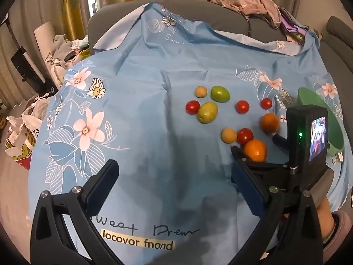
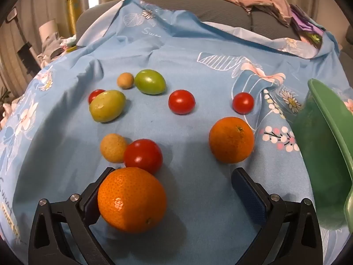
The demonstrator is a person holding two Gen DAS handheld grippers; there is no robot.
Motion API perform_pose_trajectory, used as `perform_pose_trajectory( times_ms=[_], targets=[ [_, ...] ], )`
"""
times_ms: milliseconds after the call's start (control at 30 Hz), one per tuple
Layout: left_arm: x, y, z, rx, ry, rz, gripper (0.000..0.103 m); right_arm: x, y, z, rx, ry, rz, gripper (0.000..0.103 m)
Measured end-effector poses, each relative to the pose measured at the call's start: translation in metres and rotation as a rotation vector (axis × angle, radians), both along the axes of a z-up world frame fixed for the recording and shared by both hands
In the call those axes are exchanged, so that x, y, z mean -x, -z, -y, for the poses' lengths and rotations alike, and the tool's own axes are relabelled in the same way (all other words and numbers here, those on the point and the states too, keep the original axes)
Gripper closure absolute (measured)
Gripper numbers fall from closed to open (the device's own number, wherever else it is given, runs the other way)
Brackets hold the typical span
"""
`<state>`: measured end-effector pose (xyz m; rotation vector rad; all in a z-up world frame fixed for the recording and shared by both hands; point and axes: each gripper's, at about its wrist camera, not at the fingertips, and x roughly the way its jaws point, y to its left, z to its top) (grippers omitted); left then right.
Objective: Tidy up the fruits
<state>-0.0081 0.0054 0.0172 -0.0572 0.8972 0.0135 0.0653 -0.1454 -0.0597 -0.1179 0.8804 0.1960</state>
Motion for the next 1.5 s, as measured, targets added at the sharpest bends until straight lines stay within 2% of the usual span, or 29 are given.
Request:
perform_pose_trajectory(
  times_ms=[133, 400, 733, 1033, 1500],
  targets=[
    [0.004, -0.009, 0.001, -0.031, 0.005, 0.029, 0.001, 0.008, -0.013, 0.004, -0.065, -0.074, -0.047, 0.001],
    [0.008, -0.025, 0.01, -0.062, 0.016, 0.091, 0.001, 0.046, -0.083, 0.028, -0.082, -0.078, 0.089, 0.0],
    [0.01, -0.05, 0.03, -0.1, 0.047, 0.128, 0.001, 0.067, -0.122, 0.042, -0.091, -0.085, 0.114, 0.001],
    [0.02, -0.058, 0.038, -0.123, 0.041, 0.151, 0.001, 0.079, -0.126, 0.039, -0.099, -0.105, 0.143, 0.001],
    [0.026, -0.06, 0.04, -0.116, 0.046, 0.16, 0.001, 0.086, -0.129, 0.041, -0.09, -0.109, 0.155, 0.001]
  ],
)
